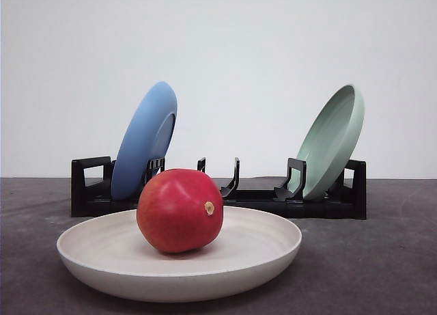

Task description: Place pomegranate in white plate

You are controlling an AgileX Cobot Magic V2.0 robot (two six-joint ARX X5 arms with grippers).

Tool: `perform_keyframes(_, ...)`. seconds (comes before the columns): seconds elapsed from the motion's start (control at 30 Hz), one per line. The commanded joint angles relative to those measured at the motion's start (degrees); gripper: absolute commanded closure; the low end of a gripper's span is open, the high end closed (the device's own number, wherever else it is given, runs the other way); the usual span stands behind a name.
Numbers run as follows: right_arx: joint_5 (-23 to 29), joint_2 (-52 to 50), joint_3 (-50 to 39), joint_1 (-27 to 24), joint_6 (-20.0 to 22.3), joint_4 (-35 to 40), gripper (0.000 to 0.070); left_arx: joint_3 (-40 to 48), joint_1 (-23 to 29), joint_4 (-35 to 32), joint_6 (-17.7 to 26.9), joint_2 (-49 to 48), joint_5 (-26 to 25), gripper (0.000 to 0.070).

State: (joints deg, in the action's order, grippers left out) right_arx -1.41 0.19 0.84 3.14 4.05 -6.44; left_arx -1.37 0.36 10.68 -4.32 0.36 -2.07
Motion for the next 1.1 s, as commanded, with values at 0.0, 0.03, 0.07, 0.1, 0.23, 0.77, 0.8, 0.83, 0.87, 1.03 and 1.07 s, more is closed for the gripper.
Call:
perform_keyframes(0.0, 0.00, 0.02, -0.22, 0.00, -0.83, 0.68, 0.0660, 0.68, 0.11, -0.02, -0.48, 0.02, -0.04, 0.0667)
perform_keyframes(0.03, 0.00, 0.02, -0.22, 0.00, -0.83, 0.68, 0.0660, 0.68, 0.11, -0.02, -0.48, 0.02, -0.04, 0.0667)
perform_keyframes(0.07, 0.00, 0.02, -0.22, 0.00, -0.83, 0.68, 0.0660, 0.68, 0.11, -0.02, -0.48, 0.02, -0.04, 0.0667)
perform_keyframes(0.1, 0.00, 0.02, -0.22, 0.00, -0.83, 0.68, 0.0660, 0.68, 0.11, -0.02, -0.48, 0.02, -0.04, 0.0667)
perform_keyframes(0.23, 0.00, 0.02, -0.22, 0.00, -0.83, 0.68, 0.0660, 0.68, 0.11, -0.02, -0.48, 0.02, -0.04, 0.0667)
perform_keyframes(0.77, 0.00, 0.02, -0.22, 0.00, -0.83, 0.68, 0.0660, 0.68, 0.09, -0.02, -0.48, 0.02, -0.04, 0.0667)
perform_keyframes(0.8, 0.00, 0.02, -0.22, 0.00, -0.83, 0.68, 0.0660, 0.68, 0.09, -0.02, -0.48, 0.02, -0.04, 0.0667)
perform_keyframes(0.83, 0.00, 0.02, -0.22, 0.00, -0.83, 0.68, 0.0660, 0.68, 0.11, -0.02, -0.48, 0.02, -0.04, 0.0667)
perform_keyframes(0.87, 0.00, 0.02, -0.22, 0.00, -0.83, 0.68, 0.0660, 0.68, 0.11, -0.02, -0.48, 0.02, -0.04, 0.0667)
perform_keyframes(1.03, 0.00, 0.02, -0.22, 0.00, -0.83, 0.68, 0.0660, 0.68, 0.11, -0.02, -0.48, 0.02, -0.04, 0.0667)
perform_keyframes(1.07, 0.00, 0.02, -0.22, 0.00, -0.83, 0.68, 0.0660, 0.68, 0.09, -0.02, -0.48, 0.02, -0.04, 0.0667)
